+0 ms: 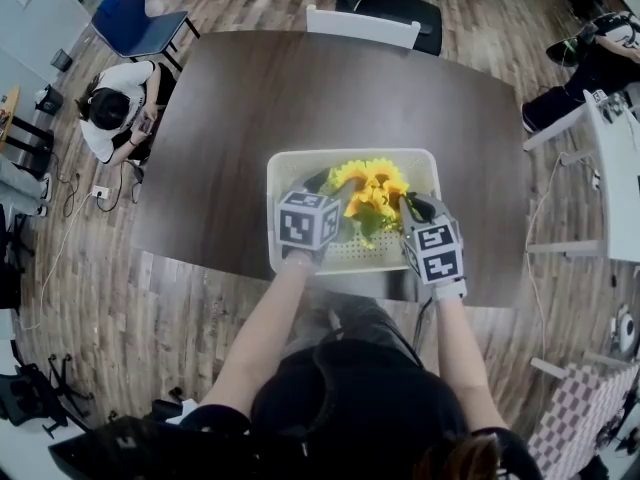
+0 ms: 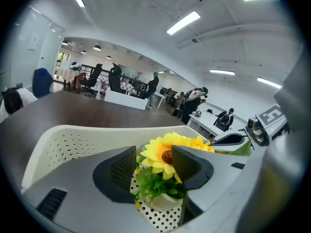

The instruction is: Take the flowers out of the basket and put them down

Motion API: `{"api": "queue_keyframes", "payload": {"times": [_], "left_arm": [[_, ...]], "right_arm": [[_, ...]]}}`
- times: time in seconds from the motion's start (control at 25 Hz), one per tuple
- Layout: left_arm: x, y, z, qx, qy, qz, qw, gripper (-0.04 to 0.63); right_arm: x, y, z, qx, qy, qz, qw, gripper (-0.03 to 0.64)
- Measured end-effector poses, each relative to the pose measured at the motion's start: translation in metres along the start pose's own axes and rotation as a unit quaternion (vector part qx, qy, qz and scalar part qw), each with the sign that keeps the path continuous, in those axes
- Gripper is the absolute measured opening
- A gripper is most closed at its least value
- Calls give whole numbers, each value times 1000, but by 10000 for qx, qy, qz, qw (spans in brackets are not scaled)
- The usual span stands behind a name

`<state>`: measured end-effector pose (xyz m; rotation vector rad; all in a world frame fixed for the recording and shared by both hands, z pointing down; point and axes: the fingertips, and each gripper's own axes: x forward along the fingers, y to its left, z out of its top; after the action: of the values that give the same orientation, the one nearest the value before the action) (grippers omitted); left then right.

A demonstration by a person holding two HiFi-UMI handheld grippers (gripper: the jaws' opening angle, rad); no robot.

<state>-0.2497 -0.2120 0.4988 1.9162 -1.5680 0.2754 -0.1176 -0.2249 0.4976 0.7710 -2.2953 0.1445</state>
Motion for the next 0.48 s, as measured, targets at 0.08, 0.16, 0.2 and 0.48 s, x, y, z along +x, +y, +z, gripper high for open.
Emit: {"api": "queue_keyframes", "payload": {"times": [0.08,0.16,0.2,0.48], "left_arm": [[4,0,-3,-179,111,-78,9997,236],[7,-1,-5,-344,158,-137,9992,238],[8,-1,-6,-409,164,-160,9989,238],[11,-8,-12,-1063,214,-631,9921,184]], "right_arm": [[0,-2,0,-43,-20,-20,10000,8],[-1,-3,-1,-90,-1,-37,10000,8],[-1,-3,-1,-112,9,-39,9999,8],[-1,1,-2,-372,-46,-40,9993,8]]}}
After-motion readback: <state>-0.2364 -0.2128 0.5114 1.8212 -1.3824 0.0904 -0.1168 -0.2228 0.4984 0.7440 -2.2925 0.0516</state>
